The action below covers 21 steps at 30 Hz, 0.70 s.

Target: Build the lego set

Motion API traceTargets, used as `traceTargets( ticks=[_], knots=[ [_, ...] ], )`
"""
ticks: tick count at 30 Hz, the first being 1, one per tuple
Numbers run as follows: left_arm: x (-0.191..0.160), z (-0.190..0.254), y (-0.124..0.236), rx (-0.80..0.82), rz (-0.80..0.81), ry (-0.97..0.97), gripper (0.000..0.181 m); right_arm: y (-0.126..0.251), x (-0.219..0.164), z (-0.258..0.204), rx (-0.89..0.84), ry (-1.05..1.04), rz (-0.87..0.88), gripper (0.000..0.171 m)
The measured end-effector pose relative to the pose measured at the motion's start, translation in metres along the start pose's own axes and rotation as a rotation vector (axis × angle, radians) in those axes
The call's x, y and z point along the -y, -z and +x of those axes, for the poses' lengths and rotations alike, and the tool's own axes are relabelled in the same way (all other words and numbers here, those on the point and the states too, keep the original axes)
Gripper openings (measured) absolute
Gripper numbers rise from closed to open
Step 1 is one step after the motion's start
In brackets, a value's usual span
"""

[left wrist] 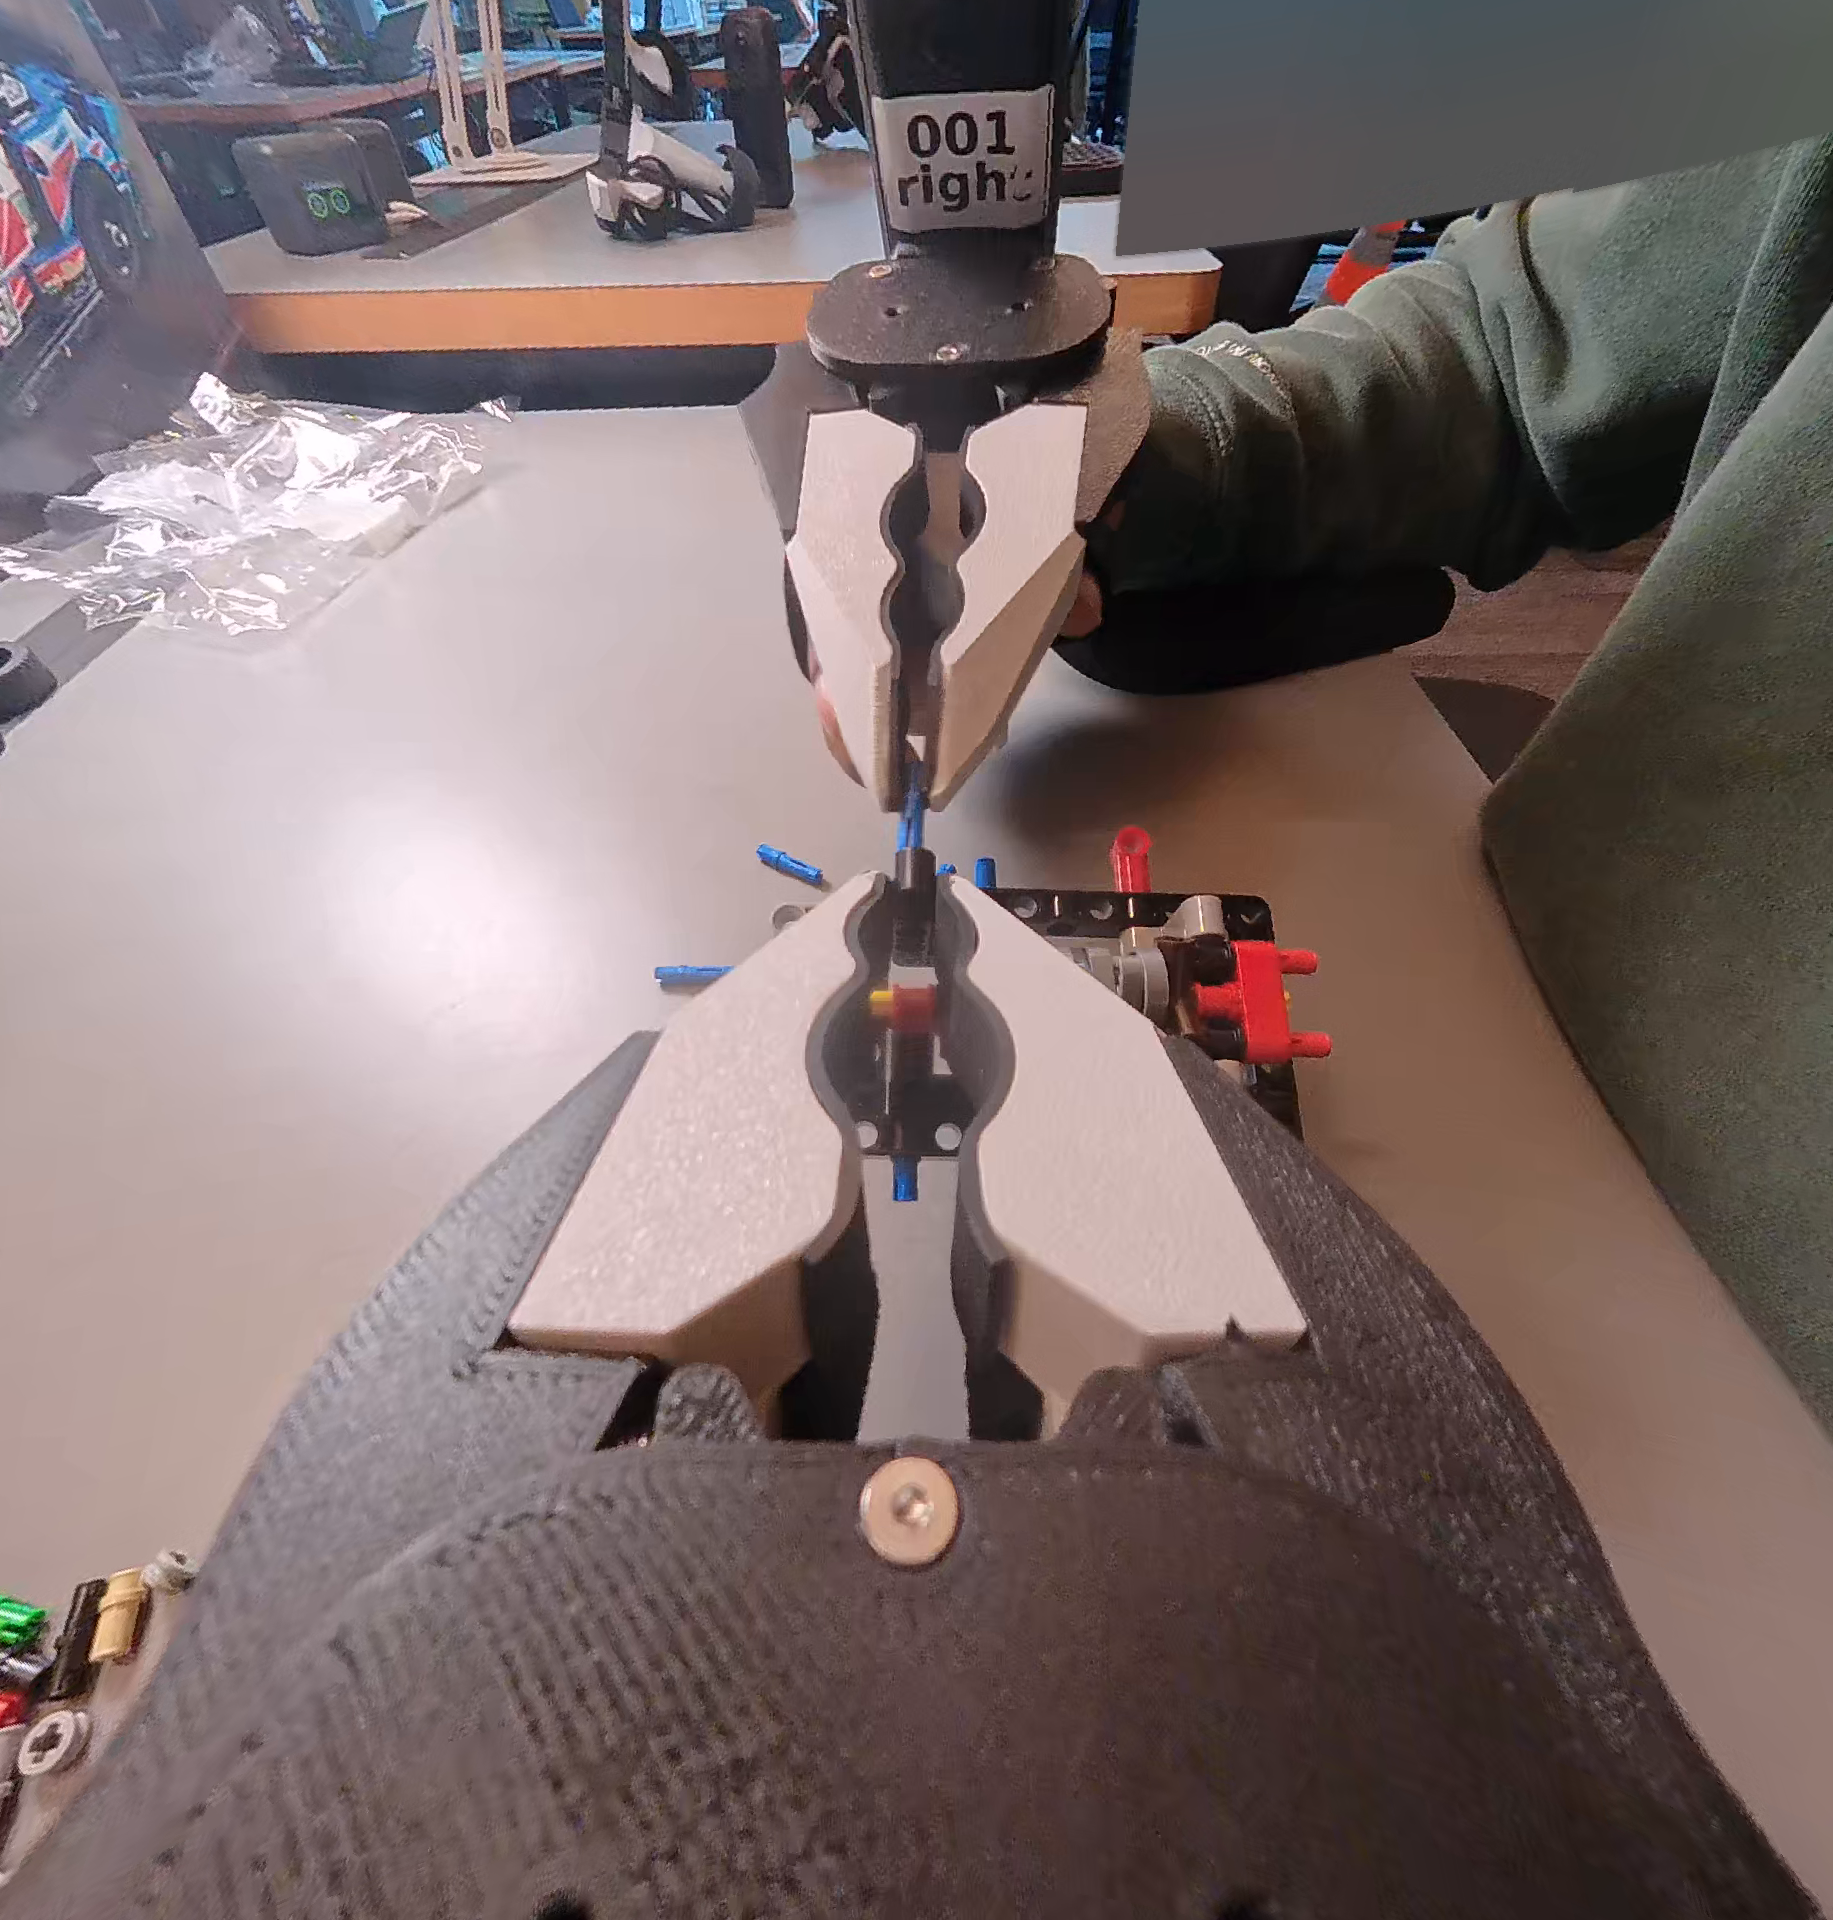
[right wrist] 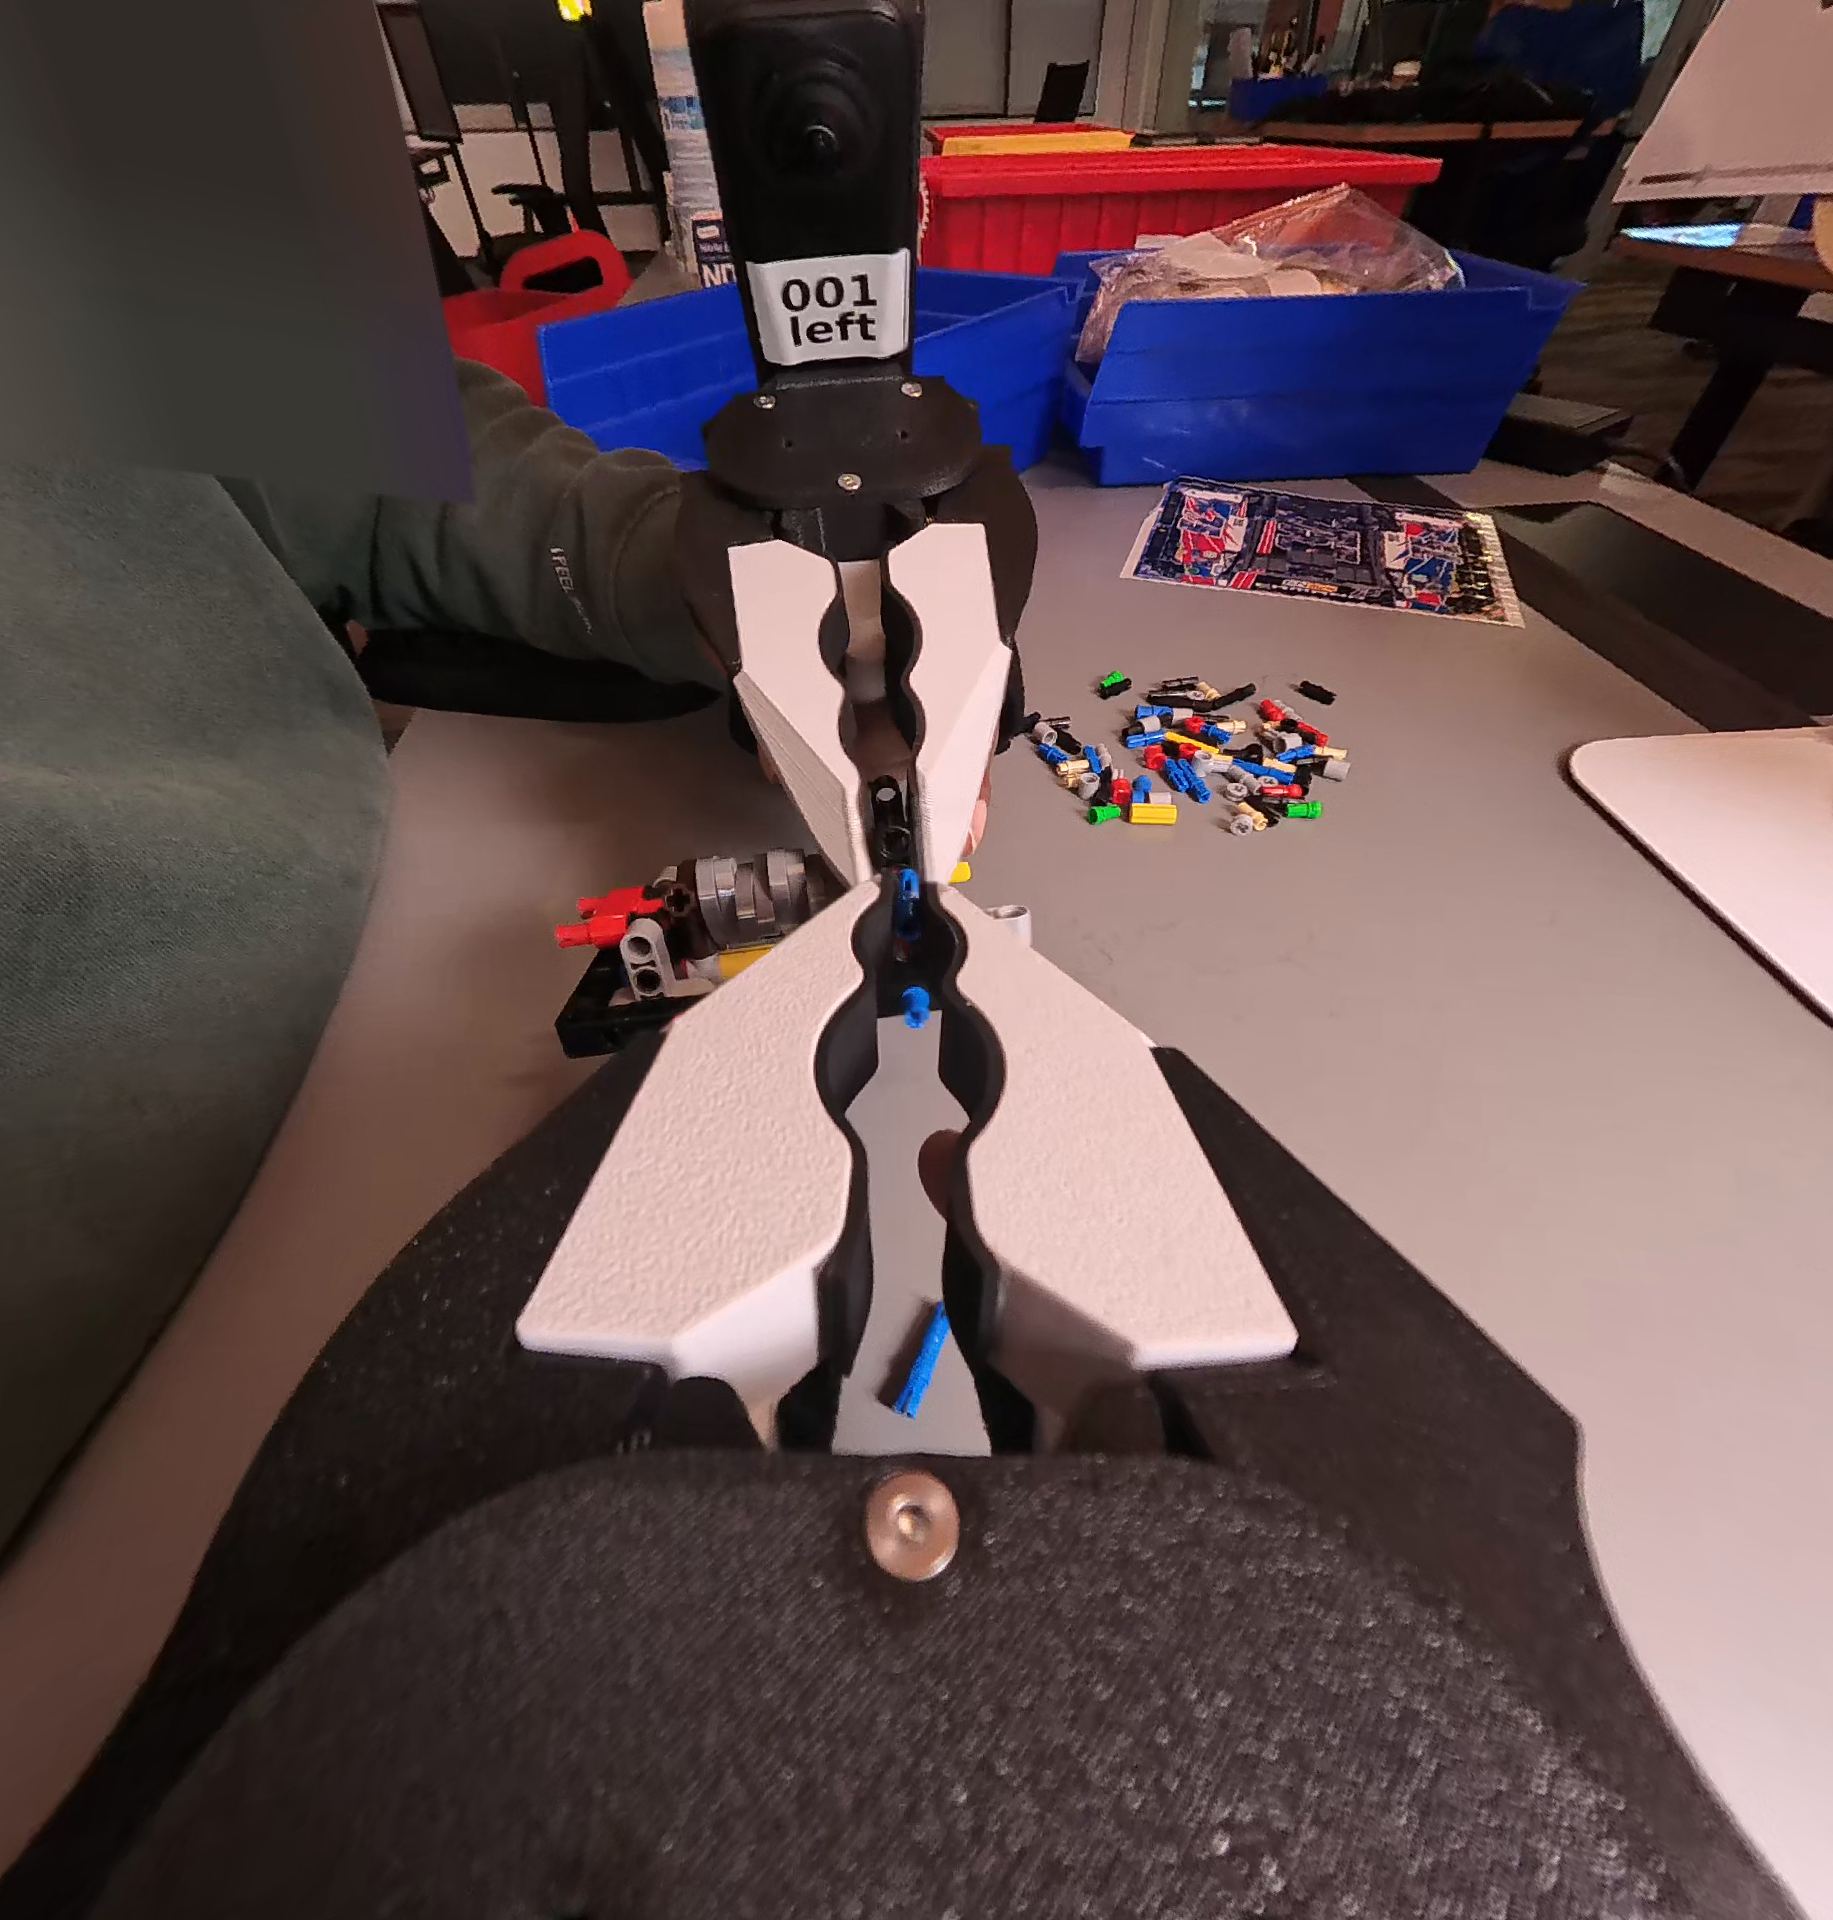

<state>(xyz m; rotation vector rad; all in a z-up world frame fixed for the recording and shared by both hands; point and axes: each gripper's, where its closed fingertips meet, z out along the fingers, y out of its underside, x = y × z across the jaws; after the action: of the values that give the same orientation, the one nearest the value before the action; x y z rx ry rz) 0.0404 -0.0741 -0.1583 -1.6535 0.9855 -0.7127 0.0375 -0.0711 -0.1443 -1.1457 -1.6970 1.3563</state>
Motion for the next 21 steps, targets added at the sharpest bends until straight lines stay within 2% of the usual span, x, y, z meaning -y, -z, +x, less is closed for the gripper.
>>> traceTargets(
  ticks=[13,17,21],
  knots=[
    [-0.007,0.005,-0.005,0.002,-0.039,-0.01,0.005,-0.006,-0.002,0.0,-0.018,0.004,-0.029,0.001],
    [0.01,0.009,-0.003,-0.023,0.049,0.021,0.005,0.001,0.002,0.005,-0.006,-0.054,0.024,0.0],
    [0.02,0.002,0.002,-0.009,0.104,0.068,0.005,0.005,0.025,0.004,-0.005,-0.08,0.165,0.0]
  ],
)
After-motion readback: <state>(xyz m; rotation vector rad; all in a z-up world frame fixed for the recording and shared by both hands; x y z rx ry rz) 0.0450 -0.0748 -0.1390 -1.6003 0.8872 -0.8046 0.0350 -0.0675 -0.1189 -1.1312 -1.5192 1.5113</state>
